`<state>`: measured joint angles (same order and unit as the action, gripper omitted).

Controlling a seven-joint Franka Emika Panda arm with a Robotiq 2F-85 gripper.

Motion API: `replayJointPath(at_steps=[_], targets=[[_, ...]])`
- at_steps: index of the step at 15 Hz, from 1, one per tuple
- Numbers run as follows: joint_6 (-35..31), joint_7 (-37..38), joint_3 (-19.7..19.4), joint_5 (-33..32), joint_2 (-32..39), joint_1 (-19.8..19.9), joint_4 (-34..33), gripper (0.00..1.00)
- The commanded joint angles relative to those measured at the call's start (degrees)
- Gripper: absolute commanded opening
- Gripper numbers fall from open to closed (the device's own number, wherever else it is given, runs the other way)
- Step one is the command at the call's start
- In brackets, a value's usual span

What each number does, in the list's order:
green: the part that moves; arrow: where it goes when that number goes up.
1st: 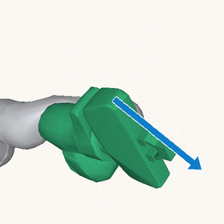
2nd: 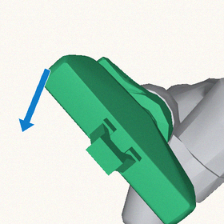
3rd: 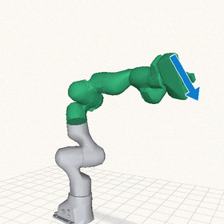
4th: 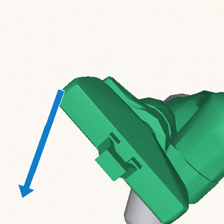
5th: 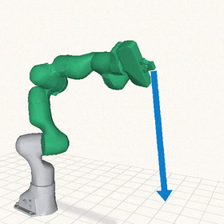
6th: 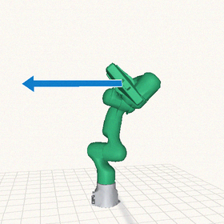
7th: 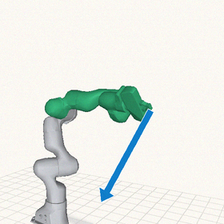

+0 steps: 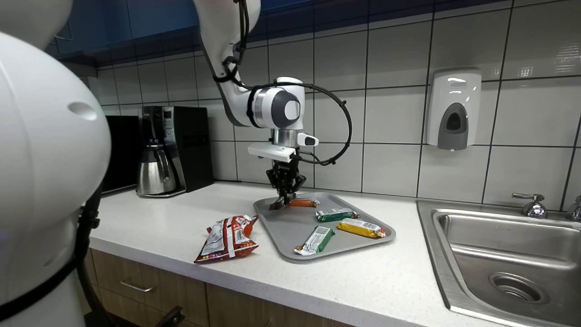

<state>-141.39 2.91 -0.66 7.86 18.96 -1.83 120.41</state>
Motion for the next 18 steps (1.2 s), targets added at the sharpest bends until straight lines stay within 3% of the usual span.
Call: replayJointPath(at_steps=[1, 6, 7, 8, 16, 18], targets=[[-2.5, 4.7, -0.4, -1.4, 0.2, -0.4, 1.2, 0.04], [-8.1, 9.1, -1.1, -2.2, 2.5, -1.3, 1.3, 0.04], [-8.6, 9.7, -1.2, -2.5, 2.8, -1.5, 1.2, 0.41], [-8.6, 10.3, -1.3, -2.7, 2.9, -1.6, 1.1, 0.42], [-4.5, 12.0, -1.1, -2.2, 2.5, -1.6, -0.3, 0.99], [-3.5, 12.0, -1.1, -2.0, 2.3, -1.5, -1.2, 1.0]])
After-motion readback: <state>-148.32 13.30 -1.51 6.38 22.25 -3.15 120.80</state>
